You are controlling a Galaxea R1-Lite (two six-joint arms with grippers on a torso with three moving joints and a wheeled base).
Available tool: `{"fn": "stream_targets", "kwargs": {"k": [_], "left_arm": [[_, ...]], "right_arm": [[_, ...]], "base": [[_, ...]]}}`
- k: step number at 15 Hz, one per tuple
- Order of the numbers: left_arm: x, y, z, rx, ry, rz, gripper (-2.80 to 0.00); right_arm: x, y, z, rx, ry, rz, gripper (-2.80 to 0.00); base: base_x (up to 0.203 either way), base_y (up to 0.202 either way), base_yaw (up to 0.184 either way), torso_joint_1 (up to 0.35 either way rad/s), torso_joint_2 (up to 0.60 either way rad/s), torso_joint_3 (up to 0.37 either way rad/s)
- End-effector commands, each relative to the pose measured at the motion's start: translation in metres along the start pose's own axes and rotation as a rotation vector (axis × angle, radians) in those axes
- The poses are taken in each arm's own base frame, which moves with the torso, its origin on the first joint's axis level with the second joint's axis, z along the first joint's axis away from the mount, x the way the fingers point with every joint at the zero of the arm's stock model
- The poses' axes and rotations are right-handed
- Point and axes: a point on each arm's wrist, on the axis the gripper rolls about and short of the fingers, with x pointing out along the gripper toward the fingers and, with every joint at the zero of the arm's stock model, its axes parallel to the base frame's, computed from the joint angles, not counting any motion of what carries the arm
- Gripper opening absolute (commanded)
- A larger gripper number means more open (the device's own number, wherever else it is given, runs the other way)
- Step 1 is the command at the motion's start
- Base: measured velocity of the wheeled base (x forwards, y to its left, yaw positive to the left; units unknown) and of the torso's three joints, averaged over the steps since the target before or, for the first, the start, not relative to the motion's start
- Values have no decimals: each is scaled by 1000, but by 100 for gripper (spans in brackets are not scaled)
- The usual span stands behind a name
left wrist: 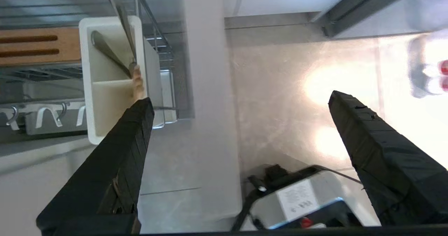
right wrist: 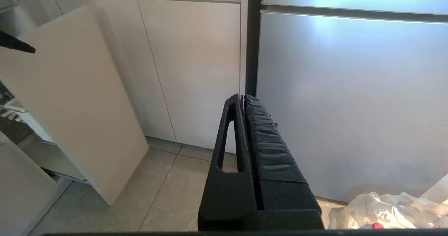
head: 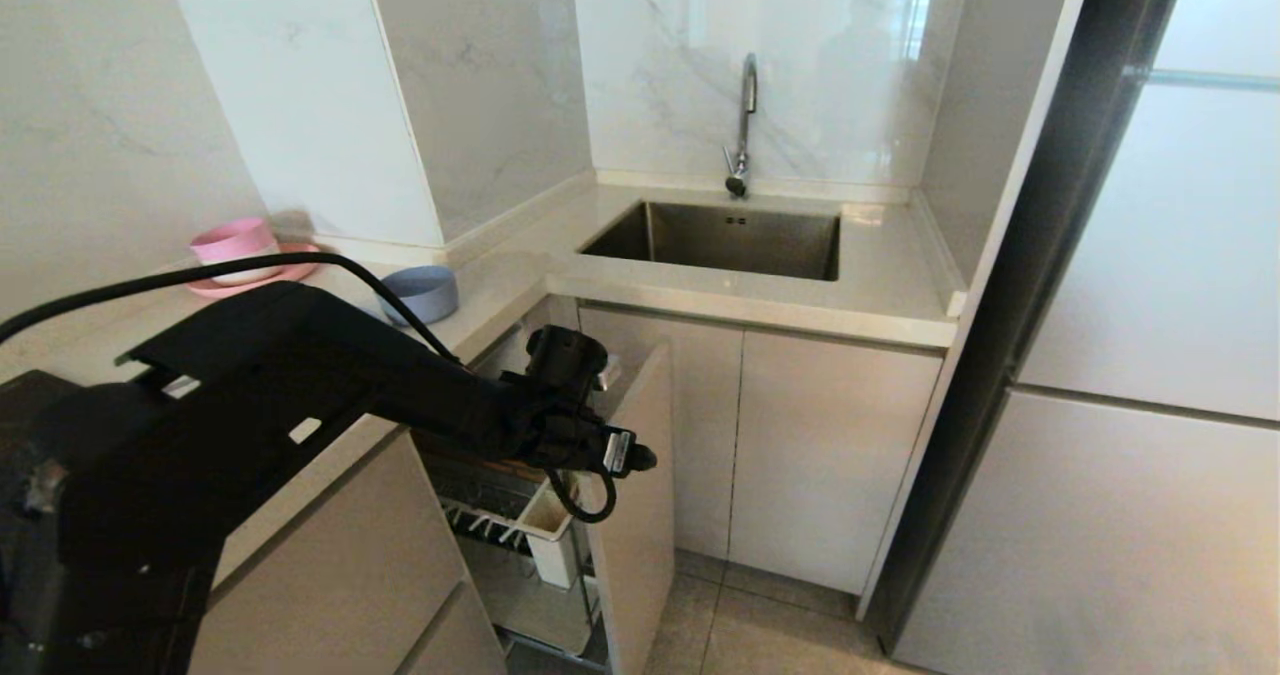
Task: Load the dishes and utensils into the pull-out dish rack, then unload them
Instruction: Open the cupboard
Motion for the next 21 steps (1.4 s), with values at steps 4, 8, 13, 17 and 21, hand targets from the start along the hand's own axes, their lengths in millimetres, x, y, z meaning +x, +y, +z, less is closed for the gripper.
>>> {"fn": "stream_targets", "kwargs": {"k": [4, 8, 13, 17, 21], "left_arm": [[-5, -25, -1, -15, -2, -40, 0], [-11, -39, -2, -29, -4, -67, 0], [-23, -60, -3, -54, -9, -105, 0], [-23, -72, -8, -76, 16, -162, 0], [-18, -73, -12, -86, 38, -189, 0]], "right_arm": [[0, 0, 0, 0, 0, 0, -280], [0, 0, 0, 0, 1, 0, -280], [0, 0, 0, 0, 1, 0, -280], [0, 0, 0, 0, 1, 0, -280], [0, 0, 0, 0, 0, 0, -280]], "base": [[0, 0, 0, 0, 0, 0], [0, 0, 0, 0, 0, 0], [0, 0, 0, 0, 0, 0], [0, 0, 0, 0, 0, 0], [0, 0, 0, 0, 0, 0]]}}
